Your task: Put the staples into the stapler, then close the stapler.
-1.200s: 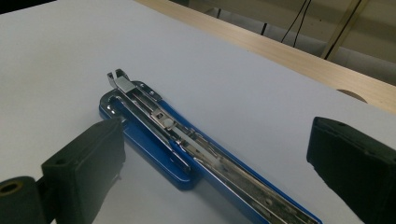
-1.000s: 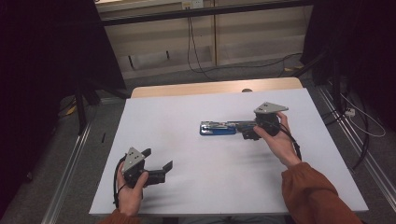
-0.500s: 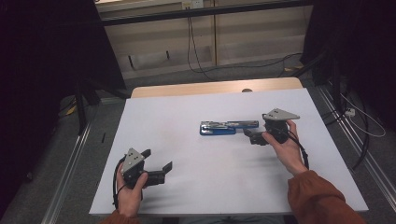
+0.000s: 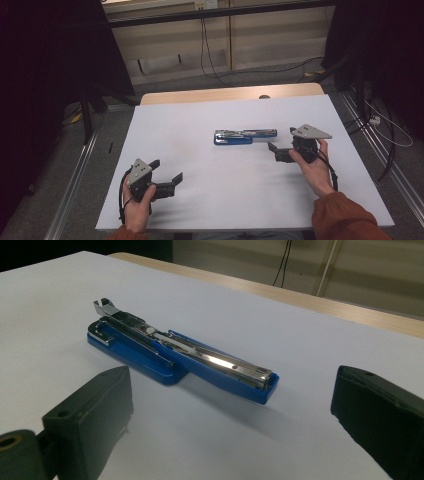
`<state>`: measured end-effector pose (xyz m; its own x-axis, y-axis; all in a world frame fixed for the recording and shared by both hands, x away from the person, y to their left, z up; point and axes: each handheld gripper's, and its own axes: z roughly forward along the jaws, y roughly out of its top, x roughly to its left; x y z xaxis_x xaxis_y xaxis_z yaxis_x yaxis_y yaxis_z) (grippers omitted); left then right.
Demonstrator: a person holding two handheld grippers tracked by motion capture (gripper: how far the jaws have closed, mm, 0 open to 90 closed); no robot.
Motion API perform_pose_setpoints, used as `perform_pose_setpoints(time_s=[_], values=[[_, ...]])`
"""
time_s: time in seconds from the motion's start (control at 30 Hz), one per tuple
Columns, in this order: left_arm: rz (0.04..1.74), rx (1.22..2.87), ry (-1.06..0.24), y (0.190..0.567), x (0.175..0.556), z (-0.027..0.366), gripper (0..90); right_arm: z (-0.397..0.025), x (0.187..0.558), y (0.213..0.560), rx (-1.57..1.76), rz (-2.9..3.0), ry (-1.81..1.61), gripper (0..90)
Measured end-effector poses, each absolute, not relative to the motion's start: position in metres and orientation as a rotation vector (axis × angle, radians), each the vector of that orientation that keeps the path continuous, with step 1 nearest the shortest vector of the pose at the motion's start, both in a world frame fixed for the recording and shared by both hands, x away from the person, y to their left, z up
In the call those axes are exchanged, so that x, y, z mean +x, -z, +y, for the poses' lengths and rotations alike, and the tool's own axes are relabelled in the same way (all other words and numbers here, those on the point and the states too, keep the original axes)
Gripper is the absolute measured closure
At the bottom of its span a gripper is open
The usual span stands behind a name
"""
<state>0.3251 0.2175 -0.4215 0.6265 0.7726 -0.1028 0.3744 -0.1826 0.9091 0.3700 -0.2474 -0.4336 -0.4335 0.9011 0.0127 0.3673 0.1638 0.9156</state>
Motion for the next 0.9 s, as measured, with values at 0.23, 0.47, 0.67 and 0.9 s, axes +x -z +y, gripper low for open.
perform_pose_setpoints(time_s=[0.23,0.47,0.67,0.9], values=[[0.913,1.82,-0.461,0.422,0.327,0.21,2.7,-0.254,0.367,0.437,1.213,1.93,-1.25,3.7],[0.939,1.83,-0.417,0.425,0.331,0.209,3.8,-0.254,0.372,0.44,1.224,1.929,-1.25,4.6],[0.951,1.822,-0.435,0.424,0.336,0.208,5.3,-0.253,0.374,0.442,1.23,1.947,-1.265,5.3],[0.922,1.828,-0.477,0.424,0.347,0.197,6.6,-0.254,0.376,0.444,1.24,1.968,-1.255,4.0]])
